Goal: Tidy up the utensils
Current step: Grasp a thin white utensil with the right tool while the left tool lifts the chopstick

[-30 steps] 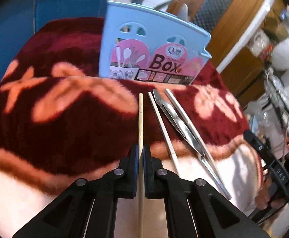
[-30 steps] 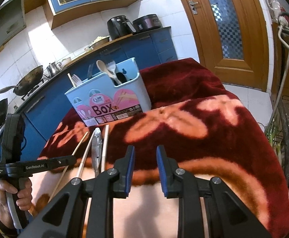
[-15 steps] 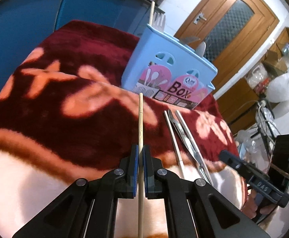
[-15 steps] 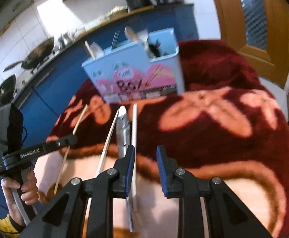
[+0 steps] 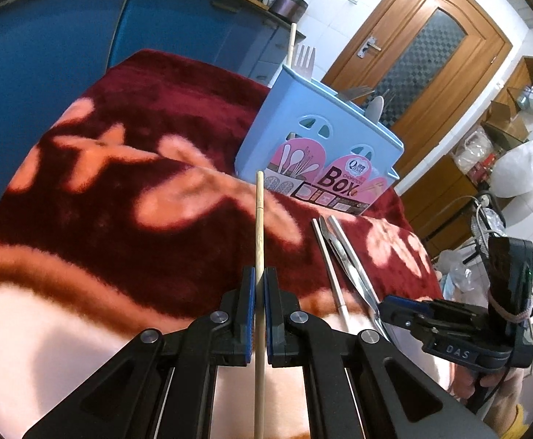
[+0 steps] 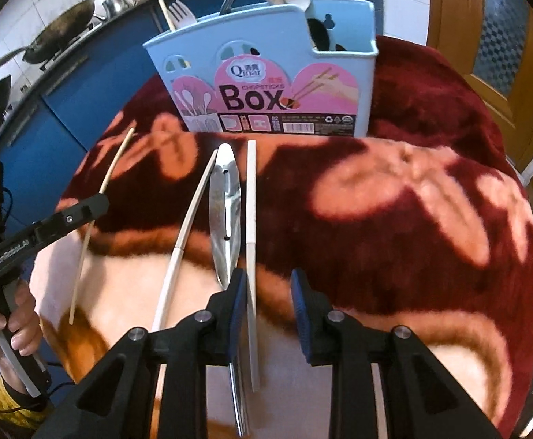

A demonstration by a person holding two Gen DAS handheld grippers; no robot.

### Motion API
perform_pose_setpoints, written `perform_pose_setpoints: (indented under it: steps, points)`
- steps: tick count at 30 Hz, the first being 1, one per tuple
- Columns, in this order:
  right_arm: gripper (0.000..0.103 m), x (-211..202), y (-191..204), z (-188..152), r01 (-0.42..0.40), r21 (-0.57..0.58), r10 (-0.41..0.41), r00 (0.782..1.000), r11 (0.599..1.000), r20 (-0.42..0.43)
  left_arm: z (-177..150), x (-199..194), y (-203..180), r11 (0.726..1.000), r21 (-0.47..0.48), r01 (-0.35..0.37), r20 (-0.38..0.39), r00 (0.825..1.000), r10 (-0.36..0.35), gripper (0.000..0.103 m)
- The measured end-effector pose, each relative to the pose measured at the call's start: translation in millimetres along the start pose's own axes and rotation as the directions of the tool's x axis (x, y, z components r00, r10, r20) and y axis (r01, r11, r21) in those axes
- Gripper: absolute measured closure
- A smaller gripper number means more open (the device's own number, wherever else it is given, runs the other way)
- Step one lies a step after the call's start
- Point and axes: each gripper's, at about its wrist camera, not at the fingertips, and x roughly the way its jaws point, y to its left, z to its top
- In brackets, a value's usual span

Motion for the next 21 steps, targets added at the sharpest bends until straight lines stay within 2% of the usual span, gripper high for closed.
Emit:
perform_pose_setpoints:
  steps: [7, 15, 21]
  points:
    - [0.075, 9.3, 8.7, 20.7, 0.041, -0.034, -0.042, 0.999, 0.999, -0.017, 1.4, -5.3, -0.4, 1.0, -0.006, 0.003, 0.025, 1.0, -0.003, 0.099]
    - [0.075, 21.1, 11.8, 45.6, 0.048, -0.054, -0.051, 0.997, 0.997, -0.055, 7.7, -10.8, -4.7, 1.0, 0.011, 0.016, 0.049, 0.999, -0.016, 0.099]
    - [0.08, 31.6, 15.6, 61.8, 0.052, -0.077, -0.058, 0.995, 0.996, -0.084, 8.8, -12.0, -9.2, 1.0, 0.022, 0.019, 0.056, 0.998, -0.02, 0.099]
